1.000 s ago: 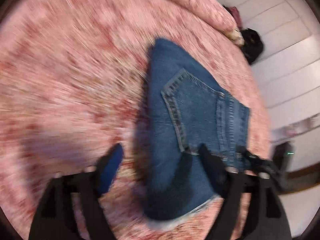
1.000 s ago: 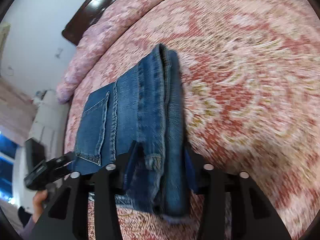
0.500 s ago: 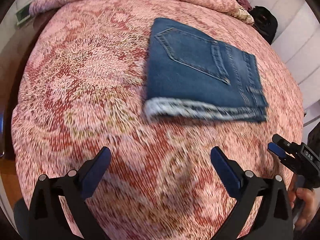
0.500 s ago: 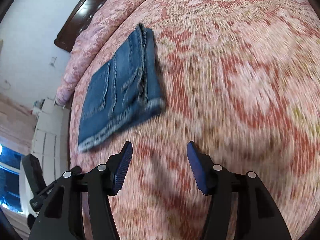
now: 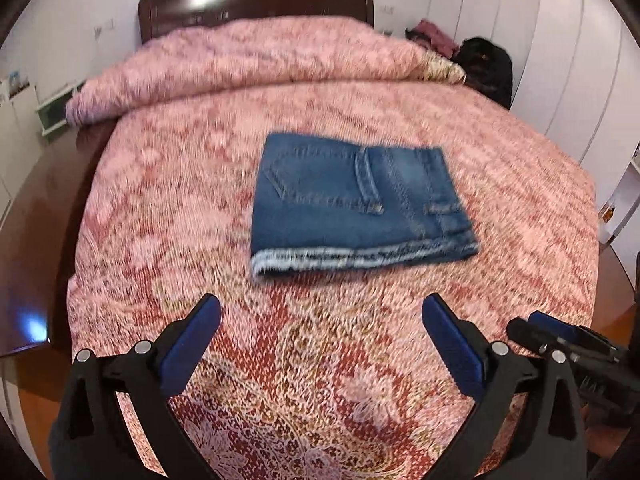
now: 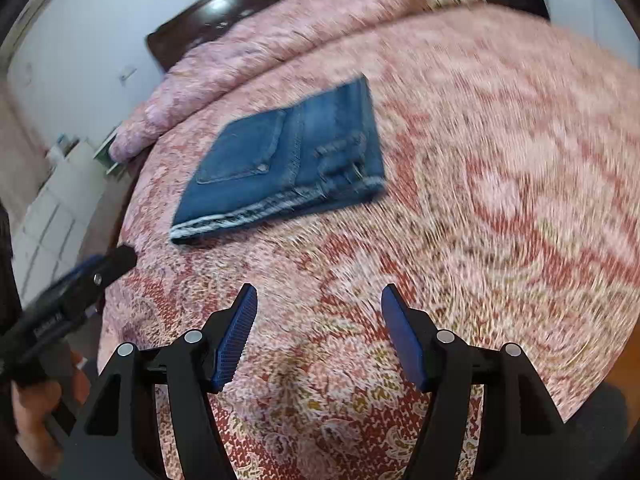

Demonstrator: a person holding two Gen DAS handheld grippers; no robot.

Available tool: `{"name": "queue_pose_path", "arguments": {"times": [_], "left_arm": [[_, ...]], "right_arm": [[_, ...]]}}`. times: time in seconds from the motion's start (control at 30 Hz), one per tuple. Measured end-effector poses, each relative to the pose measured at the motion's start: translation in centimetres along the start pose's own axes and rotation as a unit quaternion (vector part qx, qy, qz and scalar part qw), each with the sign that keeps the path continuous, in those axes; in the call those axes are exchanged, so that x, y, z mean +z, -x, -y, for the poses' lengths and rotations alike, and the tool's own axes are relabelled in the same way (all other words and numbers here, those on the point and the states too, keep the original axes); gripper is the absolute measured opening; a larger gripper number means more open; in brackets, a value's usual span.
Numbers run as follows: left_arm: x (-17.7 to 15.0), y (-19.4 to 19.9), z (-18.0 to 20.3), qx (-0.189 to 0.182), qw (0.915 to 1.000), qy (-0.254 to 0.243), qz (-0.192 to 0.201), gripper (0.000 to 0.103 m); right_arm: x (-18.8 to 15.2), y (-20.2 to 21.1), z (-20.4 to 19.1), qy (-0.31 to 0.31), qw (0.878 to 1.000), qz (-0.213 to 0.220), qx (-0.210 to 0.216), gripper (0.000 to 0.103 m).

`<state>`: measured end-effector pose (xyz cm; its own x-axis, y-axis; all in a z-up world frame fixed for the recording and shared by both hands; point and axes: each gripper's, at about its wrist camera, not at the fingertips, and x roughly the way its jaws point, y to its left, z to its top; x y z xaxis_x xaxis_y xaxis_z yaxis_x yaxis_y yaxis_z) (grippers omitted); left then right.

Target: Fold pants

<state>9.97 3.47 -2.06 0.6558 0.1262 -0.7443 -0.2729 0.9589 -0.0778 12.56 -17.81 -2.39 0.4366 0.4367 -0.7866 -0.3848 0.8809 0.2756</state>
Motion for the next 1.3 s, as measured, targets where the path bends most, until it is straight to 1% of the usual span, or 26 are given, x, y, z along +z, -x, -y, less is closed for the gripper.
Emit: {"name": "queue_pose_path", "arguments": {"times": [0.07,0.2,0.27,0.33,0.37,0.4,0.43,0.8,0.97,1.3], "left_arm": [[0.2,0.6,0.3,0.001,0.9999,-0.008,0.011,0.101],[0.1,1.6,0.8,0.001,0.9995,-0.015,0.029,0.101],[0.1,1.9,0.8,0.002,0.9992,-0.016,0.035,0.101],[-0.1,2.0,1.0,-0.002,0.9990,-0.019,0.041,0.101],[-0.3,2.0,1.1,-0.001,0.9987,-0.021,0.045,0.101],[-0.4,2.0,1.2,0.000,0.9986,-0.024,0.047,0.101],[-0.6,2.0,1.4,0.002,0.9985,-0.028,0.048,0.101],[-0.9,2.3,2.5,0.003,0.9969,-0.047,0.064,0.101],[-1.1,2.1,3.1,0.004,0.9963,-0.057,0.064,0.101],[-1.3,2.0,2.8,0.001,0.9959,-0.055,0.072,0.101]], "right_arm": [[0.6,-0.1,-0.7,0.018,1.000,0.009,-0.012,0.064],[0.8,0.6,-1.7,0.038,0.999,0.034,-0.018,0.064],[0.7,1.1,-2.2,0.046,0.997,0.052,-0.021,0.064],[0.5,2.1,-2.8,0.061,0.994,0.084,-0.030,0.064],[0.5,2.1,-3.1,0.066,0.993,0.091,-0.030,0.064],[0.4,2.4,-3.2,0.071,0.992,0.102,-0.032,0.071],[0.4,2.6,-3.3,0.072,0.990,0.111,-0.038,0.074],[0.0,2.9,-2.8,0.067,0.989,0.123,-0.036,0.075],[0.1,3.0,-2.7,0.066,0.989,0.127,-0.034,0.075],[0.1,3.1,-2.9,0.069,0.988,0.137,-0.031,0.075]]}}
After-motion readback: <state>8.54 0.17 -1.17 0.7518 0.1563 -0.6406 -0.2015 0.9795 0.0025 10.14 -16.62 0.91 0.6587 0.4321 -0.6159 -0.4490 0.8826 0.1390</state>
